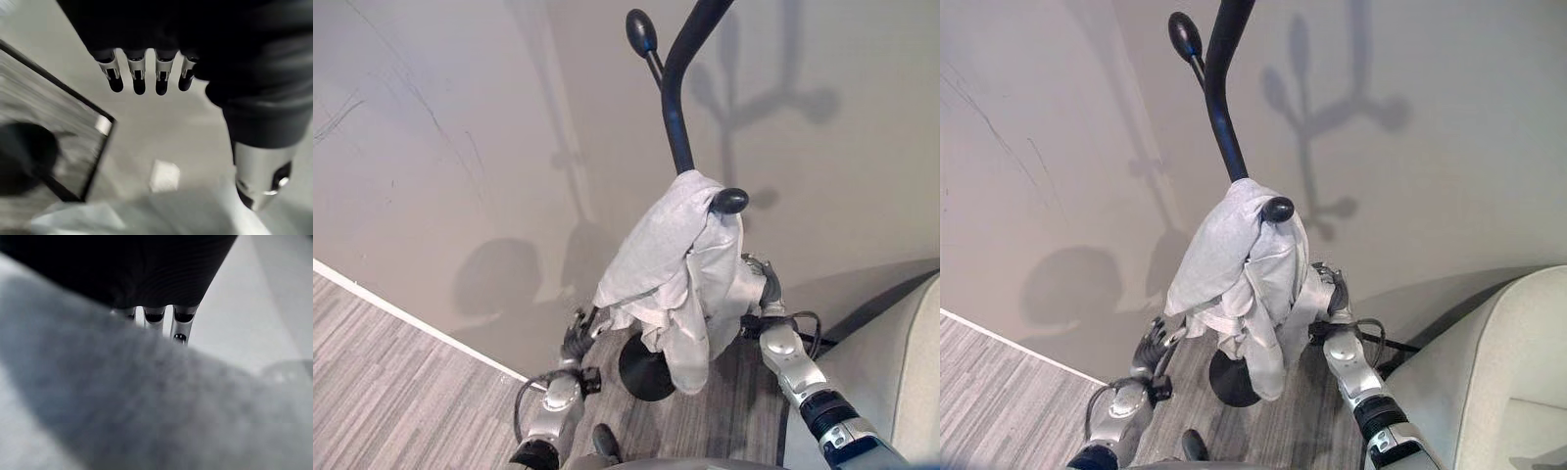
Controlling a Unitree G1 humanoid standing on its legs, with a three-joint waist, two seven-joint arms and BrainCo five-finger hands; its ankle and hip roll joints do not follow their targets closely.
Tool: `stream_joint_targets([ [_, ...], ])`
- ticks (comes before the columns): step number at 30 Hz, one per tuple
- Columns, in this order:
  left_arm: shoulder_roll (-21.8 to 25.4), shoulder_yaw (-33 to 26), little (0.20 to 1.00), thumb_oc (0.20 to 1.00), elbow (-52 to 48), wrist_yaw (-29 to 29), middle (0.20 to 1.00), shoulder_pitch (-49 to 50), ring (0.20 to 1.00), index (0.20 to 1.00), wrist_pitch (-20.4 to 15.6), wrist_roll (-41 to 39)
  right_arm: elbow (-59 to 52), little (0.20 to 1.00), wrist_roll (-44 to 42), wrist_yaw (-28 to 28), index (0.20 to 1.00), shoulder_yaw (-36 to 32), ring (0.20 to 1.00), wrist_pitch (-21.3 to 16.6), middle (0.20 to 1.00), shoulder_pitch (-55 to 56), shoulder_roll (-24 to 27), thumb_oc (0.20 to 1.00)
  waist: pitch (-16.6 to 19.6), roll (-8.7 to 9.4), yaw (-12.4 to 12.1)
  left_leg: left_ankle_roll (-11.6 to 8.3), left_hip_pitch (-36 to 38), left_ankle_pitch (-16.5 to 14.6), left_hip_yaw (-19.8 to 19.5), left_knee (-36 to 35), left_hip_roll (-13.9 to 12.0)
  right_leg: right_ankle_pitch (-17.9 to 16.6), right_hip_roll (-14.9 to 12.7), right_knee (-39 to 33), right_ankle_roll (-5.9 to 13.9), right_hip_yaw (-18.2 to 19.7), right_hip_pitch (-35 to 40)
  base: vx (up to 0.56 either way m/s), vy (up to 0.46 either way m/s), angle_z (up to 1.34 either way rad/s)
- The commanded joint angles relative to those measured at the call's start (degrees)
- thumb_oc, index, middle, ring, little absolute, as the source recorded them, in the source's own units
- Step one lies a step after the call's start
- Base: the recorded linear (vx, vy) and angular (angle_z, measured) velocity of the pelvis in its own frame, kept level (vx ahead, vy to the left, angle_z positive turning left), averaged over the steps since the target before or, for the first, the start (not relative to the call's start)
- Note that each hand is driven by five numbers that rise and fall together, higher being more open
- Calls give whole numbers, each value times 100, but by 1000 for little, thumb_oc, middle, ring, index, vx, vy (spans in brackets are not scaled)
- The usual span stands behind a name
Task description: Hang the clothes on the sofa on the clothes rack.
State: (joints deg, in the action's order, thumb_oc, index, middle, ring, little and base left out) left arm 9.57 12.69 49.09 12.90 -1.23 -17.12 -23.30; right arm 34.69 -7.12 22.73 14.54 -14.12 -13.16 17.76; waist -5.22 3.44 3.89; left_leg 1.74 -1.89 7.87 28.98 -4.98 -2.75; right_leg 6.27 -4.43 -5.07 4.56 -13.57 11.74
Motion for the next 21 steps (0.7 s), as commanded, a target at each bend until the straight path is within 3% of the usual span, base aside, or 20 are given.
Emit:
stream_joint_targets([
  [1, -127, -231, 1000, 1000, 395, 63, 1000, -131, 1000, 1000, -92, 114, 49, 1000, -65, -16, 1000, -307, 1000, -210, 1000, 180, 304, 1000, 287, -86, -77, -765, 167, 142, 181, 59, -582, -181, 264, 139, 24, -124, -228, 0, 0, 0],
  [6, -121, -880, 1000, 1000, 792, 124, 1000, 47, 1000, 1000, -103, -138, 304, 1000, 610, 119, 1000, -398, 1000, -26, 1000, 500, 523, 1000, 307, -78, -132, -753, 160, 107, 169, 55, -563, -176, 227, 180, 60, -195, -219, -6, 22, 4],
  [7, 25, -1387, 1000, 1000, 1340, 93, 1000, 193, 1000, 1000, -124, 127, 243, 1000, 1952, 14, 1000, -229, 1000, 146, 1000, 1082, 1046, 1000, 304, -51, -127, -739, 210, 38, 244, 44, -538, -176, 145, 283, 145, -214, -233, -12, 56, 1],
  [14, 105, -1895, 1000, 1000, 1844, -271, 1000, 422, 1000, 1000, -83, 17, -405, 1000, 2748, -1038, 1000, 329, 1000, -43, 1000, 1996, 1878, 1000, 220, 86, -50, -757, 225, 8, 429, 56, -591, -175, 84, 434, 202, -273, -325, -14, 2, -18],
  [18, 145, -1936, 1000, 1000, 2017, -382, 1000, 443, 1000, 1000, -5, 52, -139, 1000, 2755, -1442, 1000, 648, 1000, -10, 1000, 2032, 1811, 1000, 200, 127, -32, -761, 227, 16, 479, 60, -611, -166, 70, 491, 197, -260, -374, -11, -8, -28],
  [21, 188, -1764, 1000, 1000, 2111, -602, 1000, 398, 1000, 1000, 140, 154, 1205, 1000, 2076, -1793, 1000, 802, 1000, 320, 1000, 1937, 979, 1000, 228, 147, -61, -747, 238, 29, 464, 68, -617, -158, 84, 481, 164, -301, -372, 13, -31, -13],
])
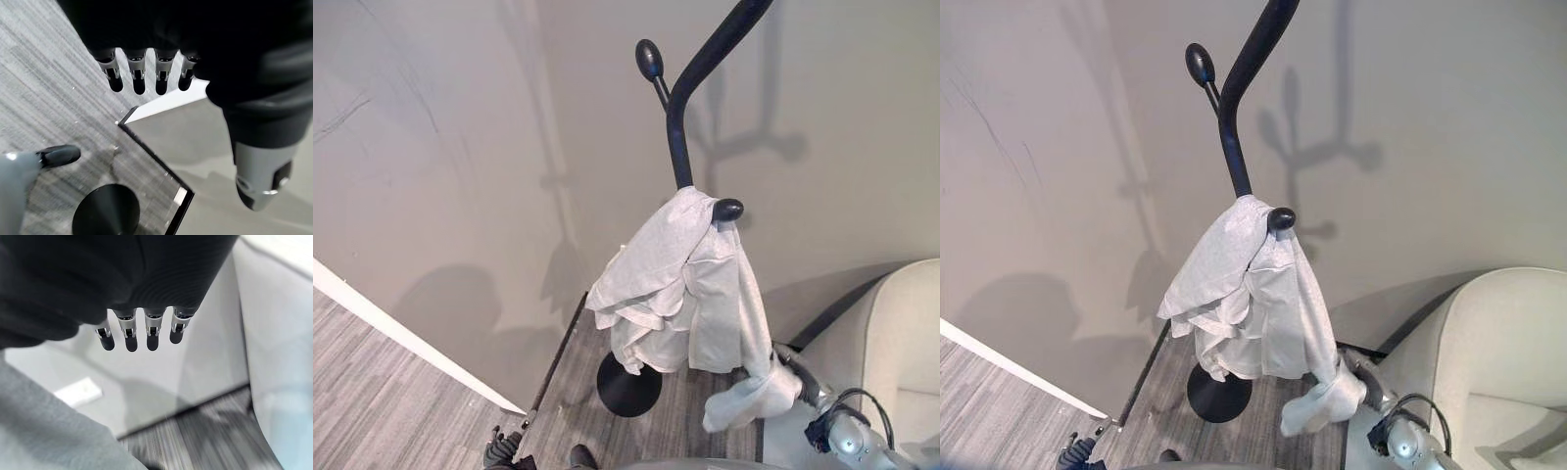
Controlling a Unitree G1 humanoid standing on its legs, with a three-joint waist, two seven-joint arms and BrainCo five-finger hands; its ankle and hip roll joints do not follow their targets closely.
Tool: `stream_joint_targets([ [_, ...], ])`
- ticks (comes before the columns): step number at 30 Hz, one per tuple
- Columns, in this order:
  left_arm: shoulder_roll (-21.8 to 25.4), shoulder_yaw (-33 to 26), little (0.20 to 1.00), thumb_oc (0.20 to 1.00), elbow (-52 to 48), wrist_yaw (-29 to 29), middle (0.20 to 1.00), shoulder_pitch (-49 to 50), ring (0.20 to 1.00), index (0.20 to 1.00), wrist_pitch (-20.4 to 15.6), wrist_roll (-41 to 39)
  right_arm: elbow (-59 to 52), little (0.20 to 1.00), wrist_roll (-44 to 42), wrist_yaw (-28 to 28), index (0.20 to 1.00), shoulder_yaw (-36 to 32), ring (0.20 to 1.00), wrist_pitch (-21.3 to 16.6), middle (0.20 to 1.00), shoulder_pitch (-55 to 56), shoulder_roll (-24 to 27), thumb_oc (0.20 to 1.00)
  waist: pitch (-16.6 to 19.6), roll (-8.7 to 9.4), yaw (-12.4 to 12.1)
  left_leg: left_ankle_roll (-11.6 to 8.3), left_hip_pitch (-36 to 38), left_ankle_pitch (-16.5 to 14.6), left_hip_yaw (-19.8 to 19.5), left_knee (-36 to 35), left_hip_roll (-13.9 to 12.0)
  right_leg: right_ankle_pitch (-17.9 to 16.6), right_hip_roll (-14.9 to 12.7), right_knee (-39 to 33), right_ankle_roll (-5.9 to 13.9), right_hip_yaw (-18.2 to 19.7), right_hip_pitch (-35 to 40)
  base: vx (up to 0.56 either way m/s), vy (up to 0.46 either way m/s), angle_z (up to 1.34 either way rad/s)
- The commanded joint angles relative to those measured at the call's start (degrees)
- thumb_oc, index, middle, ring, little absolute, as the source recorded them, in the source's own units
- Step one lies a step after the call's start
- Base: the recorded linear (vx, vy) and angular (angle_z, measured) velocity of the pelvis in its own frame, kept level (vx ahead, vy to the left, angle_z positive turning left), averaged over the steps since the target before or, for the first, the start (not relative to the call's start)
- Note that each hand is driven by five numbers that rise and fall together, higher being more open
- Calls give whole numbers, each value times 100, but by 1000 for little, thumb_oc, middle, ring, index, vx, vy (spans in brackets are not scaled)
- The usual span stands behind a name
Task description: Hang the clothes on the sofa on the clothes rack.
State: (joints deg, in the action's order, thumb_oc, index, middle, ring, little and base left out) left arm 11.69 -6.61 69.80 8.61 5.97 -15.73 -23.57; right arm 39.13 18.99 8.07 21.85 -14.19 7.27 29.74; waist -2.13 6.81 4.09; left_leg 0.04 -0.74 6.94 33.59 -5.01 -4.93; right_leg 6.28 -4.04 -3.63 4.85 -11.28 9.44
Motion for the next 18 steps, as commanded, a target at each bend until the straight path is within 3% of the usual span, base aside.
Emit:
stream_joint_targets([
  [1, -30, 199, 1000, 1000, 46, -185, 1000, -335, 1000, 1000, 29, 182, 947, 1000, -920, -344, 1000, -19, 1000, 361, 1000, -119, -407, 1000, -73, -198, -84, -571, 125, 127, -3, 72, -396, -161, 48, 331, 131, -544, -140, 6, -39, 1],
  [2, -15, 324, 1000, 1000, 48, -231, 1000, -415, 1000, 1000, 57, 180, 1131, 1000, -2778, -749, 1000, -419, 1000, 287, 1000, -99, -856, 1000, -66, -207, -83, -562, 127, 142, -11, 74, -392, -167, 57, 315, 112, -551, -135, 0, 0, 0],
  [3, -12, 333, 1000, 1000, 49, -233, 1000, -419, 1000, 1000, 57, 177, 1131, 1000, -2809, -771, 1000, -425, 1000, 286, 1000, -99, -846, 1000, -69, -205, -93, -563, 128, 142, -10, 75, -392, -166, 56, 315, 111, -550, -134, 0, -28, 3],
  [4, -10, 374, 1000, 1000, 16, -291, 1000, -426, 1000, 1000, 60, 180, 1064, 1000, -3533, -1003, 1000, -604, 1000, 273, 1000, -41, -955, 1000, -72, -210, -78, -566, 127, 151, -2, 75, -395, -163, 60, 316, 106, -548, -134, 0, 0, 0],
  [5, -16, 478, 1000, 1000, -25, -419, 1000, -403, 1000, 1000, 60, 115, 880, 1000, -5017, -1618, 1000, -929, 1000, 279, 1000, 43, -1077, 1000, -85, -233, -54, -576, 138, 166, 13, 69, -403, -156, 69, 328, 99, -533, -149, 0, 0, 0],
  [6, -17, 485, 1000, 1000, -25, -422, 1000, -403, 1000, 1000, 60, 111, 882, 1000, -5042, -1639, 1000, -933, 1000, 282, 1000, 45, -1065, 1000, -85, -235, -61, -577, 139, 166, 14, 69, -403, -155, 68, 329, 99, -531, -148, 0, 0, 0],
  [7, -93, 503, 1000, 1000, 130, -779, 1000, -312, 1000, 1000, 113, -93, 1105, 1000, -6624, -2355, 1000, -1642, 1000, 462, 1000, 15, -1146, 1000, -77, -282, 22, -596, 175, 173, 65, 66, -416, -146, 89, 334, 83, -508, -150, 0, 0, 0],
  [9, -103, 508, 1000, 1000, 232, -902, 1000, -286, 1000, 1000, 155, -134, 1584, 1000, -6823, -2440, 1000, -1880, 1000, 610, 1000, -35, -1152, 1000, -43, -281, 44, -604, 171, 179, 65, 68, -416, -150, 100, 324, 82, -511, -156, 16, -13, -4],
  [11, -95, 553, 1000, 1000, 371, -1024, 1000, -320, 1000, 1000, 198, -115, 3039, 1000, -6695, -2271, 1000, -2236, 1000, 875, 1000, -206, -1269, 1000, 17, -271, 9, -600, 155, 181, 19, 72, -405, -135, 124, 304, 67, -551, -142, 28, -30, -11],
  [12, -91, 556, 1000, 1000, 374, -1026, 1000, -331, 1000, 1000, 197, -117, 3073, 1000, -6695, -2286, 1000, -2245, 1000, 868, 1000, -232, -1269, 1000, 11, -269, 6, -600, 152, 181, 17, 73, -404, -134, 124, 303, 67, -553, -144, 0, 0, 0],
  [14, -60, 604, 1000, 1000, 511, -1021, 1000, -479, 1000, 1000, 275, -60, 4394, 1000, -7285, -2165, 1000, -2895, 1000, 1279, 1000, -525, -1498, 1000, 56, -283, -50, -597, 141, 166, -51, 71, -389, -98, 146, 273, 52, -595, -104, 35, -31, 9],
  [15, -56, 611, 1000, 1000, 516, -1021, 1000, -492, 1000, 1000, 275, -62, 4410, 1000, -7294, -2172, 1000, -2903, 1000, 1279, 1000, -542, -1497, 1000, 46, -280, -57, -597, 141, 166, -52, 72, -388, -97, 145, 272, 52, -597, -103, 50, -31, 12],
  [16, -101, 667, 1000, 1000, 555, -1002, 1000, -555, 1000, 1000, 286, -107, 4645, 1000, -8131, -2176, 1000, -3343, 1000, 1410, 1000, -654, -1671, 1000, 62, -309, -43, -598, 155, 148, -67, 67, -388, -82, 146, 263, 54, -597, -87, 35, -12, 4],
  [18, -147, 742, 1000, 1000, 560, -999, 1000, -602, 1000, 1000, 245, -148, 4601, 1000, -8403, -2248, 1000, -3440, 1000, 1461, 1000, -690, -1818, 1000, 45, -342, -40, -598, 170, 141, -52, 67, -389, -77, 145, 269, 56, -604, -81, 22, -8, 1],
])
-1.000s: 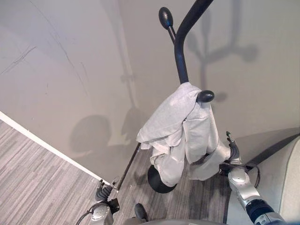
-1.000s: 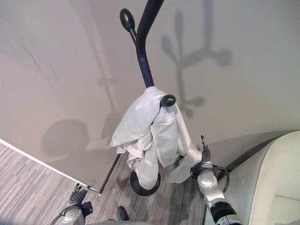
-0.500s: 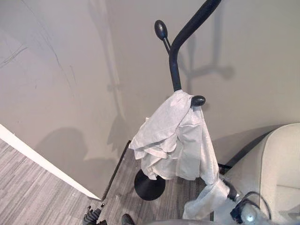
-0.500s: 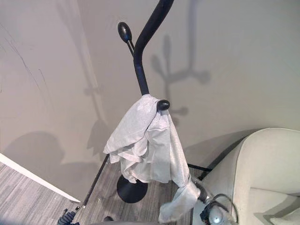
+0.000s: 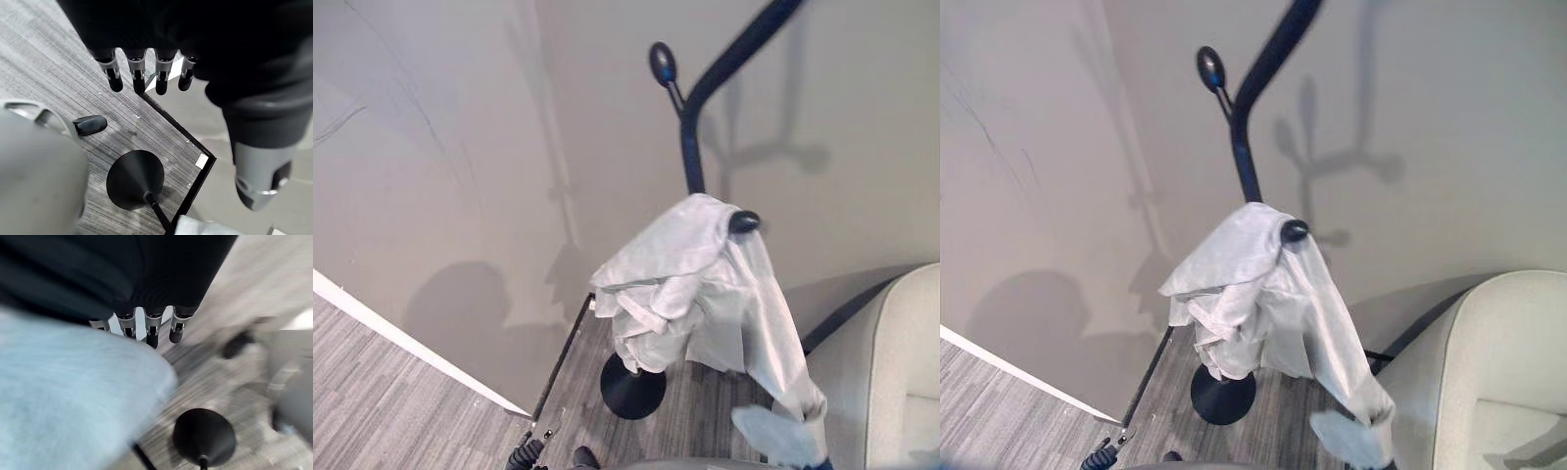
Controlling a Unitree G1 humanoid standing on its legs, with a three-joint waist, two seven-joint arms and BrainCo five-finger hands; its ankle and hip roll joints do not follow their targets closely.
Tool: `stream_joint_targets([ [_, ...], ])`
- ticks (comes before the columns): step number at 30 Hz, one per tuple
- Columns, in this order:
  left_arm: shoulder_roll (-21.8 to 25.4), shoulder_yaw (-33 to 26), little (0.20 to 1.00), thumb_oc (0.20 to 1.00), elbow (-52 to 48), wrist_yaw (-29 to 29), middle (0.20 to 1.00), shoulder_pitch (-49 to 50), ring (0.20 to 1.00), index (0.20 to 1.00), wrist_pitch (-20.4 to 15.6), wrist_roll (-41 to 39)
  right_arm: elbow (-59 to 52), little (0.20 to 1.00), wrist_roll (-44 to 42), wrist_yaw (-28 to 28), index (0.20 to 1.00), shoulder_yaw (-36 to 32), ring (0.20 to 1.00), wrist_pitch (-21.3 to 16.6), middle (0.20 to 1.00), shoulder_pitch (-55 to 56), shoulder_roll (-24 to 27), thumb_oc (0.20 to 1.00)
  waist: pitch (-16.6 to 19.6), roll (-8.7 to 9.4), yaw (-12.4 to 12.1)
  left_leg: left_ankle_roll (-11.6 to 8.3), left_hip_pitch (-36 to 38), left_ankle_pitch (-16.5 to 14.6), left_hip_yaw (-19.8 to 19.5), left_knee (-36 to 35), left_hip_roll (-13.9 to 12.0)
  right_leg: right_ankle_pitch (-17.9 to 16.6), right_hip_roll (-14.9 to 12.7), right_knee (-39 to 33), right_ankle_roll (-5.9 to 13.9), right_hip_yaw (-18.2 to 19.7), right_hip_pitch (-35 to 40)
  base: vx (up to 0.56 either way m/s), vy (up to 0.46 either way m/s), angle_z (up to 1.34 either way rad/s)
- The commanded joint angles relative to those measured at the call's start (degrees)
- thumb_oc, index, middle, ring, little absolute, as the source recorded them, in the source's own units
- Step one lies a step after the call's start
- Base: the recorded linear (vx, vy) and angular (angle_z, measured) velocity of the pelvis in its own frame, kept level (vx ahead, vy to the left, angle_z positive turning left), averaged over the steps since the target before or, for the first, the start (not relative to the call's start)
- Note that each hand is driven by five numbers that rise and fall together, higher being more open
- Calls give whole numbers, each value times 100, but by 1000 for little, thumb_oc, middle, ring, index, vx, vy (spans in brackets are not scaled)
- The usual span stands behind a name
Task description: Hang the clothes on the sofa on the clothes rack.
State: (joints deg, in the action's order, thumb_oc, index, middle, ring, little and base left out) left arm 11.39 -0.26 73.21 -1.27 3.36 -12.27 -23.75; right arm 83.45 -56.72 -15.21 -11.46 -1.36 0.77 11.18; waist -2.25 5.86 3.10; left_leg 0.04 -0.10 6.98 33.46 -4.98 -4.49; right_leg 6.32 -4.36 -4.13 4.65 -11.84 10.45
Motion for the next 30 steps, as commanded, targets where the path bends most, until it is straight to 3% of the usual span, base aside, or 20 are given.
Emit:
stream_joint_targets([
  [1, -123, 174, 1000, 1000, 179, -27, 1000, -344, 1000, 1000, -124, -131, 58, 1000, -693, -9, 1000, 52, 1000, 195, 1000, -64, 2, 1000, 52, -254, 45, -601, 102, 144, -34, 68, -432, -91, 171, 324, 79, -562, -183, 0, 0, 0],
  [7, -124, 292, 1000, 1000, 168, -165, 1000, -241, 1000, 1000, -67, -100, -278, 1000, -162, -207, 1000, 405, 1000, 190, 1000, -32, 170, 1000, 60, -248, 49, -589, 86, 153, -30, 74, -430, -87, 171, 352, 69, -589, -194, 0, 0, 0],
  [11, -102, 231, 1000, 1000, 171, -151, 1000, -225, 1000, 1000, -69, -123, -741, 1000, 656, 10, 1000, 714, 1000, -231, 1000, 59, 372, 1000, 61, -223, 87, -578, 85, 150, -16, 77, -431, -96, 182, 350, 64, -602, -210, 0, 0, 0],
  [12, -121, 227, 1000, 1000, 165, -110, 1000, -194, 1000, 1000, -89, -88, -1262, 1000, 1080, 162, 1000, 917, 1000, -475, 1000, 146, 437, 1000, 53, -213, 113, -571, 87, 151, -4, 79, -441, -104, 179, 352, 66, -596, -214, 0, 0, 0],
  [15, -113, 194, 1000, 1000, 149, -50, 1000, -141, 1000, 1000, -94, -11, -2202, 1000, 1618, 294, 1000, 1225, 1000, -679, 1000, 267, 624, 1000, 45, -199, 139, -571, 81, 154, 18, 79, -454, -115, 180, 355, 66, -585, -229, 0, 0, 0],
  [16, -113, 120, 1000, 1000, 100, 19, 1000, -80, 1000, 1000, -105, 68, -3258, 1000, 1866, 458, 1000, 1273, 1000, -812, 1000, 462, 838, 1000, 50, -202, 183, -568, 81, 149, 37, 77, -461, -111, 179, 361, 71, -572, -242, 6, 1, -4],
  [19, -149, 32, 1000, 1000, 89, 81, 1000, -30, 1000, 1000, -103, 105, -4153, 1000, 2026, 696, 1000, 1122, 1000, -954, 1000, 666, 1024, 1000, 53, -221, 225, -565, 98, 136, 52, 74, -460, -114, 176, 366, 79, -558, -245, 9, 10, -5],
  [21, -164, -69, 1000, 1000, 42, 138, 1000, 28, 1000, 1000, -72, 221, -5009, 1000, 2885, 929, 1000, 1069, 1000, -1005, 1000, 802, 1322, 1000, 47, -235, 248, -559, 106, 129, 51, 75, -456, -120, 166, 373, 88, -562, -243, 12, 8, -4],
  [22, -130, -218, 1000, 1000, -106, 159, 1000, 100, 1000, 1000, -55, 378, -6217, 1000, 4435, 992, 1000, 1110, 1000, -991, 1000, 913, 1999, 1000, 31, -226, 245, -556, 110, 123, 46, 76, -457, -116, 152, 376, 99, -553, -237, 0, 0, 0],
  [23, -134, -275, 1000, 1000, -203, 165, 1000, 138, 1000, 1000, -66, 500, -6737, 1000, 5019, 993, 1000, 1020, 1000, -1008, 1000, 1053, 2336, 1000, 29, -233, 255, -555, 115, 122, 44, 77, -458, -107, 147, 381, 107, -559, -230, 0, 0, 0],
  [24, -152, -270, 1000, 1000, -212, 170, 1000, 149, 1000, 1000, -62, 509, -6787, 1000, 5042, 994, 1000, 998, 1000, -982, 1000, 1093, 2341, 1000, 34, -248, 255, -555, 117, 121, 41, 76, -459, -105, 148, 383, 108, -562, -227, 0, 0, 0],
  [26, -167, -288, 1000, 1000, -239, 167, 1000, 136, 1000, 1000, -108, 700, -7454, 1000, 5467, 885, 1000, 826, 1000, -1101, 1000, 1223, 2846, 1000, 46, -254, 277, -557, 115, 123, 37, 77, -471, -107, 136, 373, 117, -558, -210, 0, 0, 0],
  [28, -182, -249, 1000, 1000, -163, 140, 1000, 68, 1000, 1000, -117, 719, -7986, 1000, 5254, 767, 1000, 700, 1000, -1231, 1000, 1107, 3312, 1000, 37, -223, 295, -560, 102, 122, 53, 81, -482, -111, 127, 381, 121, -546, -229, 0, 0, 0],
  [30, -189, -234, 1000, 1000, -210, 114, 1000, 84, 1000, 1000, -138, 703, -8132, 1000, 5140, 647, 1000, 662, 1000, -1243, 1000, 1073, 3452, 1000, 36, -224, 277, -562, 92, 126, 49, 83, -485, -110, 127, 376, 124, -554, -229, 0, 0, 0],
])
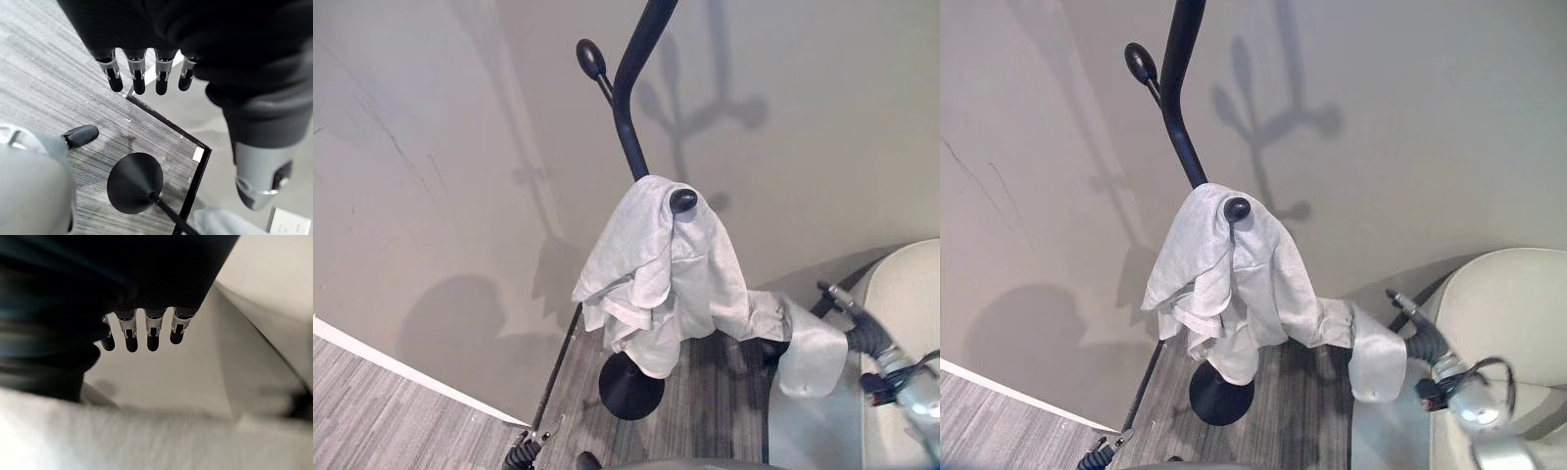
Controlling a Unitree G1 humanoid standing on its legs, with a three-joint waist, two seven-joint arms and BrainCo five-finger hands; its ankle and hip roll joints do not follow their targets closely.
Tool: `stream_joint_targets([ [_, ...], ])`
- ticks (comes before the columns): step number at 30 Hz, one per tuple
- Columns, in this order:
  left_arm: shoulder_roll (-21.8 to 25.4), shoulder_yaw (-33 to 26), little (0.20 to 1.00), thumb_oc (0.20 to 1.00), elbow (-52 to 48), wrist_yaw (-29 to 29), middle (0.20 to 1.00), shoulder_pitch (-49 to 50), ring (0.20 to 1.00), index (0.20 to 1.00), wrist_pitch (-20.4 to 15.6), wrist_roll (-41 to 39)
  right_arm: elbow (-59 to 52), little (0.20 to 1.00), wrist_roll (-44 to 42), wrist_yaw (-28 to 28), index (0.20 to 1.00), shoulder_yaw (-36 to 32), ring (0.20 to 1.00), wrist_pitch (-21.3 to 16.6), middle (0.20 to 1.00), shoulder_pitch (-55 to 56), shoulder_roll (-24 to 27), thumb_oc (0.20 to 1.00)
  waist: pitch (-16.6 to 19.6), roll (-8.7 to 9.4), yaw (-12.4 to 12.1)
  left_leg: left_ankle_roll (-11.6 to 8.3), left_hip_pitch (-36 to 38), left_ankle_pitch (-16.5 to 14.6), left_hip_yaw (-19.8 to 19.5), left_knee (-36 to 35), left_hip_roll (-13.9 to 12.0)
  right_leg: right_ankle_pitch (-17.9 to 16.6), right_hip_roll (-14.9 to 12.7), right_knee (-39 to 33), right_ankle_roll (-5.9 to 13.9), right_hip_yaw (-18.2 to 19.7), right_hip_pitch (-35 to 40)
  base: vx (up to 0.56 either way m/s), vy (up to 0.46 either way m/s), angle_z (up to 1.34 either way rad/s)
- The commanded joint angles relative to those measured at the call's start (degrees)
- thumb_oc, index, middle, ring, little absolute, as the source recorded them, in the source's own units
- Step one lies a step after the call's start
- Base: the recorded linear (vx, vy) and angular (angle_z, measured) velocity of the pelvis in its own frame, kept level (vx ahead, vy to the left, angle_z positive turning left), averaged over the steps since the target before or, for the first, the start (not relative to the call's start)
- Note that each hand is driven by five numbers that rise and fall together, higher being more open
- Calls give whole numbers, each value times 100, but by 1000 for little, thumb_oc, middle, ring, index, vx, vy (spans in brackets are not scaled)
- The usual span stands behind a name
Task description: Hang the clothes on the sofa on the clothes rack.
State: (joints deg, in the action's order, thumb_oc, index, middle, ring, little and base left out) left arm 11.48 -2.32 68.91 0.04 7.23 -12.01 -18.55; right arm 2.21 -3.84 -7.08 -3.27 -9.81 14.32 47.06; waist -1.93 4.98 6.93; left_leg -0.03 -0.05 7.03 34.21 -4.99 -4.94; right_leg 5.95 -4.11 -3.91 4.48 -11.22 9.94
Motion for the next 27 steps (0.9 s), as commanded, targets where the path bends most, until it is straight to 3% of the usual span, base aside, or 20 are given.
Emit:
stream_joint_targets([
  [1, -200, 4, 1000, 1000, 183, -35, 1000, -289, 1000, 1000, -185, 171, -39, 1000, -227, -198, 1000, -138, 1000, -412, 1000, -320, -53, 1000, 5, -126, -127, -558, 81, 127, -26, 86, -445, -69, 104, 352, 141, -622, -175, 0, 0, 0],
  [4, -209, 129, 1000, 1000, 152, -43, 1000, -295, 1000, 1000, -206, 59, 204, 1000, -632, -265, 1000, 169, 1000, -443, 1000, -546, -108, 1000, -8, -91, -179, -560, 58, 133, -23, 96, -459, -74, 106, 357, 132, -632, -183, 0, 0, 0],
  [6, -156, 68, 1000, 1000, 75, 26, 1000, -307, 1000, 1000, -190, 181, 171, 1000, -47, -157, 1000, 277, 1000, -373, 1000, -616, 43, 1000, -15, -64, -219, -557, 57, 117, -46, 99, -465, -58, 124, 333, 133, -645, -163, 0, 0, 0],
  [9, -148, 125, 1000, 1000, 117, 78, 1000, -369, 1000, 1000, -211, 144, 253, 1000, -64, -4, 1000, 293, 1000, -448, 1000, -642, -77, 1000, -30, -21, -220, -560, 47, 116, -45, 115, -472, -65, 123, 339, 130, -634, -172, -4, -5, 1],
  [12, -112, 16, 1000, 1000, 38, 112, 1000, -319, 1000, 1000, -197, 383, -257, 1000, 1347, 169, 1000, 65, 1000, -438, 1000, -496, 379, 1000, -12, -7, -247, -553, 52, 103, -80, 106, -476, -41, 131, 316, 133, -654, -133, 11, -2, 1],
  [13, -104, -40, 1000, 1000, 86, 149, 1000, -336, 1000, 1000, -218, 473, -700, 1000, 2551, 687, 1000, -284, 1000, -624, 1000, -434, 732, 1000, -7, -3, -234, -549, 64, 86, -86, 115, -472, -36, 127, 325, 143, -652, -128, 25, -5, 4],
  [14, -121, -35, 1000, 1000, 88, 153, 1000, -340, 1000, 1000, -218, 481, -721, 1000, 2609, 722, 1000, -304, 1000, -621, 1000, -400, 726, 1000, -10, -18, -238, -549, 64, 83, -89, 117, -473, -35, 127, 329, 144, -655, -127, 20, -9, 5],
  [16, -90, 49, 1000, 1000, 49, 188, 1000, -290, 1000, 1000, -283, 715, -1116, 1000, 3553, 1079, 1000, -390, 1000, -829, 1000, -394, 1127, 1000, -8, -27, -289, -546, 62, 73, -128, 142, -468, -23, 129, 331, 144, -651, -100, 0, 0, 0],
  [19, -97, 45, 1000, 1000, 13, 203, 1000, -255, 1000, 1000, -298, 693, -1391, 1000, 3824, 1111, 1000, -413, 1000, -970, 1000, -367, 1463, 1000, -14, -23, -309, -553, 50, 76, -136, 161, -471, -16, 131, 343, 149, -662, -96, 0, 0, 0],
  [24, -104, 84, 1000, 1000, 18, 241, 1000, -231, 1000, 1000, -290, 562, -912, 1000, 3493, 995, 1000, -216, 1000, -705, 1000, -389, 1211, 1000, -15, -5, -336, -549, 33, 83, -144, 155, -473, -25, 133, 343, 146, -683, -101, -9, -2, 2],
  [25, -138, 153, 1000, 1000, 42, 275, 1000, -250, 1000, 1000, -278, 470, -224, 1000, 2975, 932, 1000, 139, 1000, -532, 1000, -374, 566, 1000, -22, -7, -366, -537, 21, 83, -160, 167, -465, -24, 134, 352, 129, -703, -93, -14, -8, 5],
  [26, -172, 184, 1000, 1000, 31, 276, 1000, -248, 1000, 1000, -276, 430, 114, 1000, 2798, 920, 1000, 304, 1000, -427, 1000, -362, 294, 1000, -25, -22, -383, -531, 21, 82, -169, 168, -460, -22, 136, 351, 121, -716, -90, -18, -16, 13],
  [27, -214, 277, 1000, 1000, 32, 273, 1000, -266, 1000, 1000, -264, 355, 1216, 1000, 2361, 1002, 1000, 757, 1000, -173, 1000, -521, -424, 1000, -32, -23, -408, -511, 20, 79, -193, 168, -444, -16, 143, 349, 99, -744, -71, -11, -18, 20],
])
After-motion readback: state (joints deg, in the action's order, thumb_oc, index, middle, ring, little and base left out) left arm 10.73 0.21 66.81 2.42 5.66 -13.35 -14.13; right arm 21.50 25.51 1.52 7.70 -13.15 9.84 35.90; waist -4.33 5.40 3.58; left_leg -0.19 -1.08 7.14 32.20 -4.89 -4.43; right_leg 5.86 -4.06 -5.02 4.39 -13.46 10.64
